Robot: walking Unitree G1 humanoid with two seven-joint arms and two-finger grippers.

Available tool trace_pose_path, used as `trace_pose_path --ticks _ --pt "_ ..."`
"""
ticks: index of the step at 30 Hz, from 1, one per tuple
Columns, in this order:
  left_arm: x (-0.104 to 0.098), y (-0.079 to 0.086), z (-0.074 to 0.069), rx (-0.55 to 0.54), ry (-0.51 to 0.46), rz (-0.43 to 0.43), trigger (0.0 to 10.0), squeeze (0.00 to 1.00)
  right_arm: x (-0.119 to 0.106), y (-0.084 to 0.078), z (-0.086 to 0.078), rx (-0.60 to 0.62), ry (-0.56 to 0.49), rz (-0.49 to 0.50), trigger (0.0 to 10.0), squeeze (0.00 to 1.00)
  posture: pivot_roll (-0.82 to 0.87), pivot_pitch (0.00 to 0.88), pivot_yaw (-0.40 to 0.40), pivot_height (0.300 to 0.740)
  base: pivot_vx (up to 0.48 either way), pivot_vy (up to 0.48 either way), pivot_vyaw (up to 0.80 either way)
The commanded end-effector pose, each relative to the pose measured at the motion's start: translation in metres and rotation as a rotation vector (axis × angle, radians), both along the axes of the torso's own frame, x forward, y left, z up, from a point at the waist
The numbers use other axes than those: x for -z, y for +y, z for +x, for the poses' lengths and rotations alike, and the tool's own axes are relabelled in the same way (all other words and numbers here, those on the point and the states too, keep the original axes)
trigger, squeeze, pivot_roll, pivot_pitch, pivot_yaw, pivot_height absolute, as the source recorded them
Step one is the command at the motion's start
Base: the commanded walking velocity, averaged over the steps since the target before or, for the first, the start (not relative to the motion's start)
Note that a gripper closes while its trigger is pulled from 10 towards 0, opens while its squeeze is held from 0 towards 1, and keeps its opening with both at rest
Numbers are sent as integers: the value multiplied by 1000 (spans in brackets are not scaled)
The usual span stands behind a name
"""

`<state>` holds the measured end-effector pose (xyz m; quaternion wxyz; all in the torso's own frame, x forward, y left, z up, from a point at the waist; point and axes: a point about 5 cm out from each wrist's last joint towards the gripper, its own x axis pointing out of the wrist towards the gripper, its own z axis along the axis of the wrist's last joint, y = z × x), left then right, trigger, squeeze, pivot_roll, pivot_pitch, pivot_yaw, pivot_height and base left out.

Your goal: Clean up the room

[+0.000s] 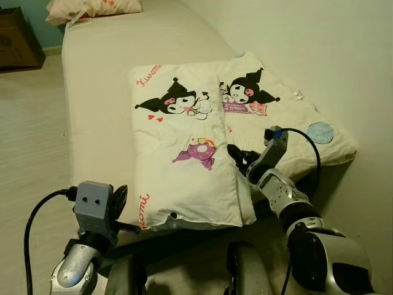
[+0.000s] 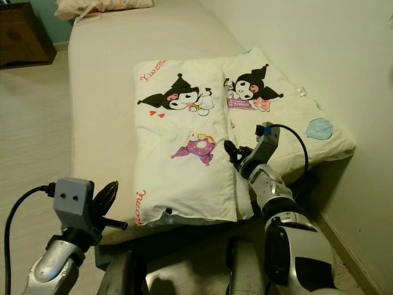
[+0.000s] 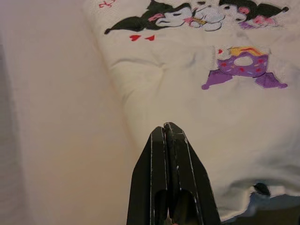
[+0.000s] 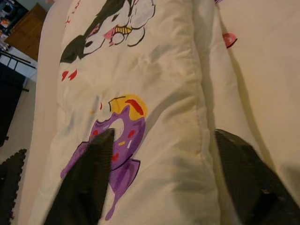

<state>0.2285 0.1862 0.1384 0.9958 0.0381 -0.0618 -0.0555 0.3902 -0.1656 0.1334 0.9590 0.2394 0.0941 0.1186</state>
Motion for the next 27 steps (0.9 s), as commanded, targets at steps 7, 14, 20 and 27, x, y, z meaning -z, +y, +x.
trace_pose_path --ticks 7,14,20,27 --pt "-5 11 -13 -2 24 39 10000 0 11 -3 -5 -5 -22 -189 10000 1000 113 300 -15 572 0 0 0" --pt "-14 14 -21 21 31 74 10000 0 19 -12 -7 63 35 -363 10000 1000 161 343 3 572 0 0 0" --pt "-24 15 -26 53 32 79 10000 0 27 -16 -10 116 123 -355 10000 278 190 365 14 572 0 0 0" --pt "-33 11 -28 109 30 59 10000 0 30 -27 -12 206 180 -223 10000 0 215 369 13 572 0 0 0"
